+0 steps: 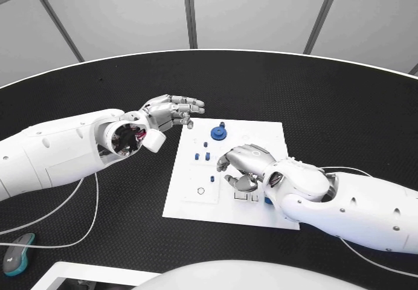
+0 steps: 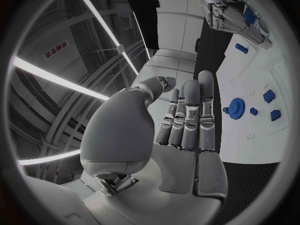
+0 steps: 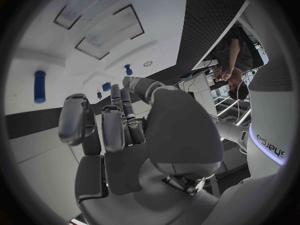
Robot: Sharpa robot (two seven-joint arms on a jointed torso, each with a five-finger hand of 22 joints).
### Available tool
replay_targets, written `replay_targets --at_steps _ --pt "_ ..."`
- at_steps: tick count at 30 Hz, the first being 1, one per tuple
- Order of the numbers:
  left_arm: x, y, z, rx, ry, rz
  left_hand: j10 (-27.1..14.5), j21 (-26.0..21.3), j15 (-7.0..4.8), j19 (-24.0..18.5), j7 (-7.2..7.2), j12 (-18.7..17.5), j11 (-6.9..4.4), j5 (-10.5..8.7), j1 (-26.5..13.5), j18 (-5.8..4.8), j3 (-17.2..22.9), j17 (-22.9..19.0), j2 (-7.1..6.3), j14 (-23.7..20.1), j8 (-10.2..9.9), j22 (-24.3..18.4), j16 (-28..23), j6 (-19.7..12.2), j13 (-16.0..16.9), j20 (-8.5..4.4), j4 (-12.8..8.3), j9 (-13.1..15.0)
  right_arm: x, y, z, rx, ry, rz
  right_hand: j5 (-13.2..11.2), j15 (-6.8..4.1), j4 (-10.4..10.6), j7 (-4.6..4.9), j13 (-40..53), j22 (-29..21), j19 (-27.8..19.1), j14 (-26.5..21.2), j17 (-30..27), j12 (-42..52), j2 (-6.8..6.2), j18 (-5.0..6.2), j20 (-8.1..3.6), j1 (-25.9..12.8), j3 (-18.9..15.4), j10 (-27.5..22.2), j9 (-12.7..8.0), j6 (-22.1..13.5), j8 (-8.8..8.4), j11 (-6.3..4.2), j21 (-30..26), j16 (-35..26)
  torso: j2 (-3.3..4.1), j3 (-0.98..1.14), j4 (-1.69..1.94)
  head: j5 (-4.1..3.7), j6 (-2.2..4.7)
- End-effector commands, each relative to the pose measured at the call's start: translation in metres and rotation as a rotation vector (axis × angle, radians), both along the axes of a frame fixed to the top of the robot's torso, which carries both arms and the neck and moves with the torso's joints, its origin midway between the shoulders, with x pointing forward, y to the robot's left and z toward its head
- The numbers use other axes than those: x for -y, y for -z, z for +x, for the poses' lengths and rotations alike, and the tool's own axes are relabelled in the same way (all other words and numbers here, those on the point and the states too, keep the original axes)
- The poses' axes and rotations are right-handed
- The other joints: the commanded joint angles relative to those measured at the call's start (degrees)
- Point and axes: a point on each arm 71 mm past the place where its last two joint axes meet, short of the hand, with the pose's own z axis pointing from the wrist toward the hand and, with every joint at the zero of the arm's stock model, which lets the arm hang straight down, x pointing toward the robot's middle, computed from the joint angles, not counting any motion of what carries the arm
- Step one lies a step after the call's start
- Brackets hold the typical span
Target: Assemble the parts on the task board
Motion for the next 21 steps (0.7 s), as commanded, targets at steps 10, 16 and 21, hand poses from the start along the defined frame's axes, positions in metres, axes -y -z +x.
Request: replay_targets --at_steps 10,16,21 --pt "0.000 0.001 0.002 0.001 0.000 0.000 -0.3 0.4 0.14 -0.3 -0.01 0.3 0.13 0.33 0.2 0.84 -0.5 -0.1 0.80 0.0 0.2 0.2 0.1 -0.2 0.1 0.21 -0.1 0.0 0.076 -0.027 0.031 0.054 0.169 -0.075 -6.2 -0.69 3.1 -3.06 -2.2 1.3 -0.2 2.5 -0.3 0.7 -3.58 1.01 -0.32 -4.2 -6.8 -1.1 -0.5 -0.8 -1.13 -1.02 -1.2 -0.1 -0.41 -0.06 -0.76 -1.42 1.67" --pt "0.000 0.001 0.002 0.000 0.001 -0.001 -0.3 0.4 0.14 -0.3 -0.01 0.3 0.13 0.33 0.2 0.84 -0.5 -0.1 0.80 0.0 0.2 0.2 0.1 -0.2 0.1 0.21 -0.1 0.0 0.083 -0.026 0.040 0.045 0.195 -0.089 -6.0 -0.69 3.2 -3.18 -2.6 0.3 -0.4 2.7 0.1 0.7 -3.01 1.28 -0.37 -3.1 -7.7 -1.8 -0.7 -0.8 -1.28 -0.92 -2.6 0.2 -0.35 0.08 -0.80 -1.45 1.91" --pt "-0.001 0.001 0.002 0.000 0.001 0.000 -0.3 0.4 0.14 -0.3 -0.01 0.3 0.13 0.33 0.2 0.84 -0.5 -0.1 0.80 0.0 0.2 0.2 0.1 -0.2 0.1 0.21 -0.1 0.0 0.084 -0.023 0.047 0.042 0.204 -0.100 -5.9 -0.66 3.3 -3.24 -2.7 0.3 -0.3 2.7 0.1 0.8 -2.75 1.26 -0.38 -2.7 -7.9 -1.8 -0.7 -0.7 -1.28 -0.91 -2.6 0.2 -0.20 -0.02 -0.51 -1.70 1.92"
